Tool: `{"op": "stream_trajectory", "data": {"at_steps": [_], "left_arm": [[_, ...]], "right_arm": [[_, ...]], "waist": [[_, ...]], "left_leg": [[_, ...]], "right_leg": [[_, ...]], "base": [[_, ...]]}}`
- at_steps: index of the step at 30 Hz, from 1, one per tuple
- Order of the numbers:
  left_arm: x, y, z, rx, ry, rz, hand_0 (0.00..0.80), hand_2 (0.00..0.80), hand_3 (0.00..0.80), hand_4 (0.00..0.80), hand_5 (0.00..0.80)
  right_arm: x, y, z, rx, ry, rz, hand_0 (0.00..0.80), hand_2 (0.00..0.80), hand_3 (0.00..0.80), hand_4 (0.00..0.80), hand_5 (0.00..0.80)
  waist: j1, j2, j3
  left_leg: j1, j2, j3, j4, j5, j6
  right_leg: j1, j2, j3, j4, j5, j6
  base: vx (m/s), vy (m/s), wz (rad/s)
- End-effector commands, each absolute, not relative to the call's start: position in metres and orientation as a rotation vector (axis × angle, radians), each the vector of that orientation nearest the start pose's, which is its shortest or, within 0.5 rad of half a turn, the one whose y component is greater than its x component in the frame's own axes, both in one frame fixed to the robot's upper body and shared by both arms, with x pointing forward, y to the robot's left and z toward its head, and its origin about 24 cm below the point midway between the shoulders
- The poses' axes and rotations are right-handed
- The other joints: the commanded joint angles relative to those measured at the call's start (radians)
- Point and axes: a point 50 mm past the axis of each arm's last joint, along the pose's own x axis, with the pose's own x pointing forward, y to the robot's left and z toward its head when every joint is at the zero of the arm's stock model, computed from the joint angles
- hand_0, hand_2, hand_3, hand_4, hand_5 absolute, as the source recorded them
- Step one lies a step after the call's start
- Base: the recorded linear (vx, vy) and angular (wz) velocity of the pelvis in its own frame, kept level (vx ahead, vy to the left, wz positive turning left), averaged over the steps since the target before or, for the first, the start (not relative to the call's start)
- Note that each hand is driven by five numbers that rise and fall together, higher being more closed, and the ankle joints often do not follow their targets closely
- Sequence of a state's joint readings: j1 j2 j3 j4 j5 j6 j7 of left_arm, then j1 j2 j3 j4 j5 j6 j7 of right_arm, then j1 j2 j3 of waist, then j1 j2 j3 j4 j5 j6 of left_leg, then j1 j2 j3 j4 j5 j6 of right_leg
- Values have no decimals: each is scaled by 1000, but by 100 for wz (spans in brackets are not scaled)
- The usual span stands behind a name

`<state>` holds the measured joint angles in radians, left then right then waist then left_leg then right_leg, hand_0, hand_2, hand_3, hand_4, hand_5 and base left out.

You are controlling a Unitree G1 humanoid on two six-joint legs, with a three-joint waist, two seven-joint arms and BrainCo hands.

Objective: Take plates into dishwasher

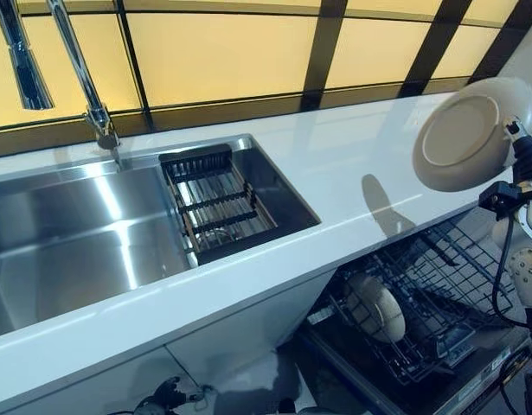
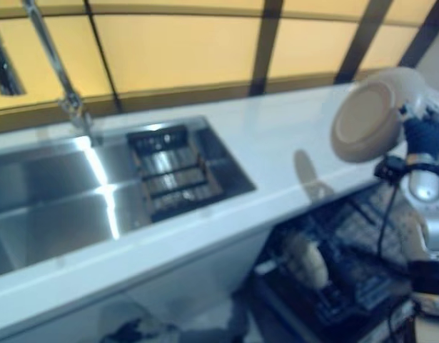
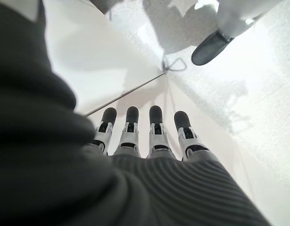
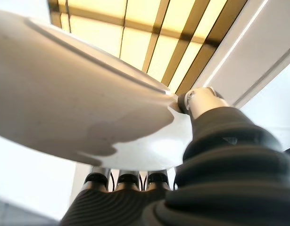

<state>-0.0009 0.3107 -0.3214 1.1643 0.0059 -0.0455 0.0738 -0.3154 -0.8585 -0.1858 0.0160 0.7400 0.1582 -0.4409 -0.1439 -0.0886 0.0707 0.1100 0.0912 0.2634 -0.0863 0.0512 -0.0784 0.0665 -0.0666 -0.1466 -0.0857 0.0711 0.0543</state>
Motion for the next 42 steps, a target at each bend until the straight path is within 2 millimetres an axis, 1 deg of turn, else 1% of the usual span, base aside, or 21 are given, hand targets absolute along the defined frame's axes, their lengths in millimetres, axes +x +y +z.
{"op": "stream_trajectory", "data": {"at_steps": [1, 7, 8, 12, 15, 19, 24, 26, 31, 36, 42], "left_arm": [[113, 253, -149, 498, 1117, -17, 0, 0, 0, 0, 0], [110, 257, -149, 496, 1118, -3, 0, 0, 0, 0, 0], [110, 257, -149, 496, 1118, -2, 0, 0, 0, 0, 0], [111, 259, -148, 492, 1111, 8, 0, 0, 0, 0, 0], [111, 261, -147, 490, 1108, 11, 0, 0, 0, 0, 0], [113, 262, -146, 487, 1100, 20, 0, 0, 0, 0, 0], [113, 266, -145, 484, 1097, 33, 0, 0, 0, 0, 0], [114, 267, -144, 485, 1095, 34, 0, 0, 0, 0, 0], [117, 267, -143, 486, 1085, 25, 0, 0, 0, 0, 0], [120, 262, -143, 492, 1075, 8, 0, 0, 0, 0, 0], [122, 258, -143, 498, 1069, -14, 0, 0, 0, 0, 0]], "right_arm": [[269, -341, 241, -62, -430, -509, 800, 800, 800, 800, 800], [253, -357, 220, -128, -356, -496, 800, 800, 800, 800, 800], [252, -357, 219, -130, -354, -497, 800, 800, 800, 800, 800], [243, -368, 207, -256, -274, -511, 800, 800, 800, 800, 800], [239, -373, 200, -347, -226, -523, 800, 800, 800, 800, 800], [231, -379, 195, -462, -178, -528, 800, 800, 800, 800, 800], [221, -385, 186, -555, -126, -517, 800, 800, 800, 800, 800], [218, -386, 182, -571, -107, -496, 800, 800, 800, 800, 800], [217, -382, 172, -695, -55, -455, 800, 800, 800, 800, 800], [222, -377, 162, -779, -5, -418, 800, 800, 800, 800, 800], [230, -369, 155, -821, 17, -388, 800, 800, 800, 800, 800]], "waist": [[10, -19, -12], [-18, -20, -8], [-18, -20, -8], [-34, -20, -6], [-38, -19, -5], [-45, -17, 3], [-54, -14, 14], [-56, -12, 18], [-57, -5, 26], [-48, 1, 35], [-33, 10, 47]], "left_leg": [[-20, -43, 22, -1, -37, 55], [-25, -34, 39, -1, -33, 50], [-25, -34, 39, -1, -33, 50], [-27, -28, 49, -1, -31, 47], [-29, -25, 54, -1, -29, 46], [-33, -19, 58, -1, -25, 45], [-36, -14, 64, -1, -22, 42], [-38, -11, 66, -1, -19, 41], [-41, -7, 70, -1, -12, 38], [-46, -2, 69, 1, -6, 35], [-54, 3, 65, 8, -2, 31]], "right_leg": [[10, 69, 3, 36, -64, -5], [2, 77, 18, 32, -63, -7], [1, 77, 18, 32, -63, -7], [-2, 82, 27, 31, -64, -8], [-4, 85, 30, 31, -66, -9], [-8, 87, 33, 37, -71, -11], [-13, 89, 34, 45, -76, -11], [-15, 89, 33, 49, -78, -11], [-19, 88, 32, 58, -85, -11], [-16, 86, 25, 58, -88, -12], [-14, 83, 16, 60, -91, -13]], "base": [[-22, -57, -8], [-22, -45, -6], [-16, -42, -8], [-9, -40, -11], [6, -31, -5], [-3, -24, -1], [-3, -18, -3], [0, -16, -2], [1, -9, -1], [0, 0, 0], [0, 0, 0]]}}
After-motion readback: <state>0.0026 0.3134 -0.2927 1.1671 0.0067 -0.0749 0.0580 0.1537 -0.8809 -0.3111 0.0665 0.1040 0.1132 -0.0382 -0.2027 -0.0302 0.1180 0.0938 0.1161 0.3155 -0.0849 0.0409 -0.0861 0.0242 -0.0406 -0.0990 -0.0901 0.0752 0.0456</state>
